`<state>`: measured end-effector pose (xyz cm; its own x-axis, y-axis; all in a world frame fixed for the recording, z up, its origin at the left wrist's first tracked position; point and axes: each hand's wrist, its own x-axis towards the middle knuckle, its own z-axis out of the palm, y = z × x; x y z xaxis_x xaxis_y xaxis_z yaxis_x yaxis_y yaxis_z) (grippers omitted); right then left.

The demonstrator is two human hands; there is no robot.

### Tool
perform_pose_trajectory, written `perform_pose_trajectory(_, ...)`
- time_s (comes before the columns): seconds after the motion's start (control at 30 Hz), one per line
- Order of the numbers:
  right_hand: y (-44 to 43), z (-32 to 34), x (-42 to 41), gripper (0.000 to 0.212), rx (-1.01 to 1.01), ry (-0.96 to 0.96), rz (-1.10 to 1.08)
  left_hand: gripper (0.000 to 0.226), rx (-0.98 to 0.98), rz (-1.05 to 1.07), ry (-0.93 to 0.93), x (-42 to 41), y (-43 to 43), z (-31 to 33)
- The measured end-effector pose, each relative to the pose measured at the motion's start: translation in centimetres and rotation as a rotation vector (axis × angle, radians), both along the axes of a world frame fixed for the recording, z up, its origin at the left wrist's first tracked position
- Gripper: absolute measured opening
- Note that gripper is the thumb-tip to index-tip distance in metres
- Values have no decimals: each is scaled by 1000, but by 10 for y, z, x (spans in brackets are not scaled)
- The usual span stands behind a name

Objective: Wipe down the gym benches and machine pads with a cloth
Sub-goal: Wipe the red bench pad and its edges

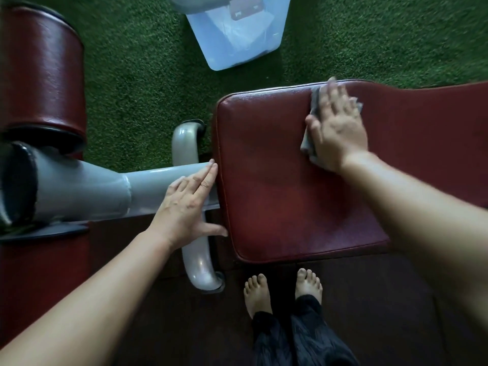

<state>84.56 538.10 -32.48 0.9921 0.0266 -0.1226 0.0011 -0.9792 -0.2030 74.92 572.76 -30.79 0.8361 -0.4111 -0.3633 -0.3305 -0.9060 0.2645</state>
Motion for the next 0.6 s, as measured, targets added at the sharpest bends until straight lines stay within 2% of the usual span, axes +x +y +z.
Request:
perform_pose_trajectory(0.07, 27, 3, 26, 80, 42, 1, -157, 146, 13, -1, -5, 0, 0, 0)
perform_pose_trajectory(0.1, 47, 2, 27, 79, 41, -3, -165, 146, 14, -1, -5, 0, 0, 0)
perform_pose_trajectory(0.17, 93, 1, 11, 77, 62, -29, -40, 146, 14, -1, -3, 0, 1, 1)
perform_pose_trajectory(0.27, 144, 5, -21, 72, 143, -11, 257, 147, 11, 10, -3, 0, 0, 2)
perform_pose_trajectory(0.37, 130, 8, -17, 72, 76, -18, 428, 147, 16, 14, -6, 0, 0, 1)
perform_pose_trajectory(0.43, 83, 1, -11, 72, 8, -2, 351, 146, 15, 13, 0, 0, 0, 2)
perform_pose_trajectory(0.53, -3, -4, -27, 77, -32, 8, 16, 147, 9, 20, 15, 0, -1, 3)
perform_pose_trajectory(0.6, -6, -3, -44, 82, -26, 58, -137, 147, 18, 19, 17, 0, -1, 3)
